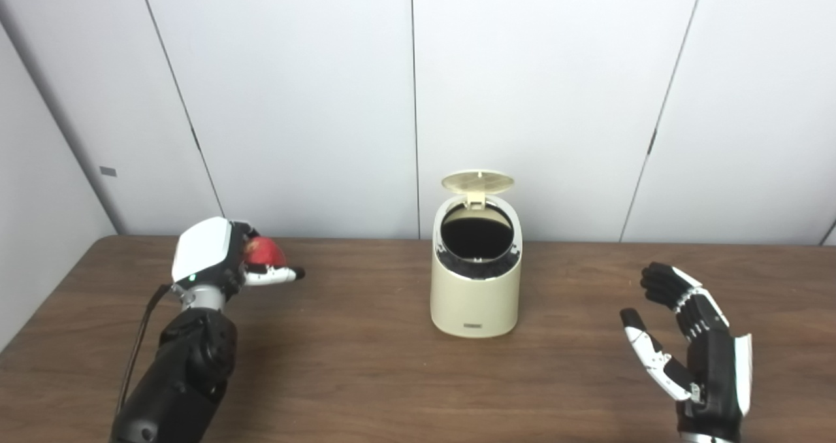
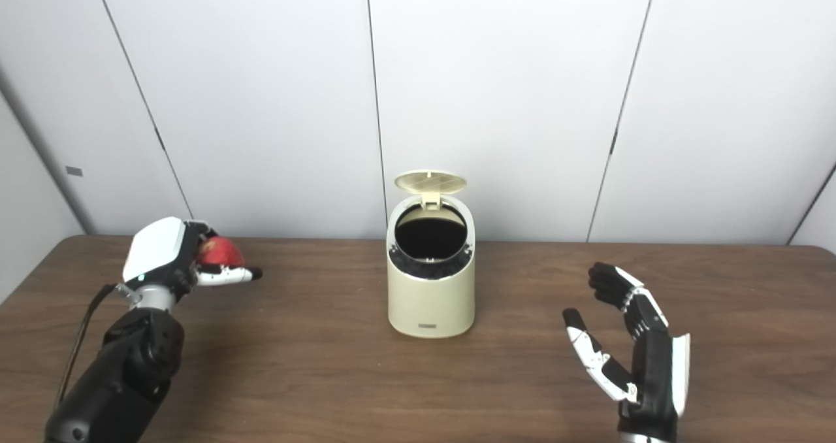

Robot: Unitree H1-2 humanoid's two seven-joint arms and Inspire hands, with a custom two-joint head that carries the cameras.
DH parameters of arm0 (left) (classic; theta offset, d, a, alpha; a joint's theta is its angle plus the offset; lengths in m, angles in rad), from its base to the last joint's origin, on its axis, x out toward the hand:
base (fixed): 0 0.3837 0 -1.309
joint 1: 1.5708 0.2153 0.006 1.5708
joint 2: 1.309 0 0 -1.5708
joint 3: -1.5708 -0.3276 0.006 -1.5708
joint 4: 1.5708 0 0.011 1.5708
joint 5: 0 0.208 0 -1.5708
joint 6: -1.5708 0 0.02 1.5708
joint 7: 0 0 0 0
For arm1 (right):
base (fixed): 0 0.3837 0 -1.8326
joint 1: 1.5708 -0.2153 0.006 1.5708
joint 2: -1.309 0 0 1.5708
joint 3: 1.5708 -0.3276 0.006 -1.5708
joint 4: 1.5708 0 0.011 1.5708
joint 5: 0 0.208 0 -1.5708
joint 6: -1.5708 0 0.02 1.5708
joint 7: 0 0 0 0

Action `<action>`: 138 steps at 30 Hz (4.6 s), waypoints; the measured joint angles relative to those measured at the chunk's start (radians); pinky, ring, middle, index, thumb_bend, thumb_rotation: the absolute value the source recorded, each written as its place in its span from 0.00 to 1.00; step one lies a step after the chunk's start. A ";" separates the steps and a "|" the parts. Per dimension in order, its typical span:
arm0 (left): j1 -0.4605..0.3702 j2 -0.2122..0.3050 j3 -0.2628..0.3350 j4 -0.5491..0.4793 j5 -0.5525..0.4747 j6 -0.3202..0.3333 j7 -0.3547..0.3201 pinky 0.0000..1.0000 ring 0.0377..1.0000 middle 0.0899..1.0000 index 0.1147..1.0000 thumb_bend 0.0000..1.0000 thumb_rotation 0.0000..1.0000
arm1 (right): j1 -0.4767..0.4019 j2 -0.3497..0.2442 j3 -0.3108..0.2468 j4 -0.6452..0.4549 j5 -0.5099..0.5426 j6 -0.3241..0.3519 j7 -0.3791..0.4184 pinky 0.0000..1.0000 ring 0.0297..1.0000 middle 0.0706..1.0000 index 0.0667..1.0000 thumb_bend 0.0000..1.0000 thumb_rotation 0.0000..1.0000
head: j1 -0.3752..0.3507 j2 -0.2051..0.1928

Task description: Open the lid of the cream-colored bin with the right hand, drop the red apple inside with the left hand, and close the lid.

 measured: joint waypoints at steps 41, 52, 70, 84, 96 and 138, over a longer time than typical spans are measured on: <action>0.110 -0.322 -0.055 -0.555 0.156 -0.271 -0.100 0.32 0.40 0.45 0.45 0.47 0.00 | -0.040 0.005 0.044 0.049 -0.027 0.000 -0.091 0.64 0.69 0.69 0.69 0.25 0.34 | -0.032 -0.045; 0.082 -0.336 -0.027 -0.403 0.165 -0.312 -0.059 0.32 0.40 0.45 0.45 0.47 0.00 | -0.040 0.008 0.044 0.047 -0.030 0.000 -0.098 0.64 0.69 0.69 0.69 0.23 0.22 | -0.045 -0.043; 0.005 -0.338 -0.031 -0.155 0.162 -0.381 0.034 0.31 0.39 0.44 0.47 0.47 0.00 | -0.043 0.045 0.035 0.046 -0.041 0.000 -0.096 0.66 0.69 0.68 0.68 0.24 0.27 | -0.063 -0.043; -0.070 -0.335 -0.033 -0.015 0.149 -0.382 0.077 0.32 0.39 0.44 0.46 0.47 0.00 | -0.046 0.054 0.028 0.047 -0.063 0.000 -0.097 0.64 0.68 0.68 0.68 0.24 0.29 | -0.074 -0.040; -0.109 -0.350 -0.050 0.017 0.124 -0.390 0.115 0.31 0.39 0.44 0.46 0.47 0.00 | -0.047 0.057 0.029 0.048 -0.074 0.000 -0.107 0.65 0.69 0.68 0.68 0.24 0.31 | -0.086 -0.034; -0.113 -0.372 -0.098 0.061 0.122 -0.404 0.102 0.40 0.47 0.52 0.43 0.52 0.05 | -0.047 0.087 0.030 0.045 -0.095 0.000 -0.113 0.61 0.67 0.67 0.67 0.22 0.30 | -0.121 -0.031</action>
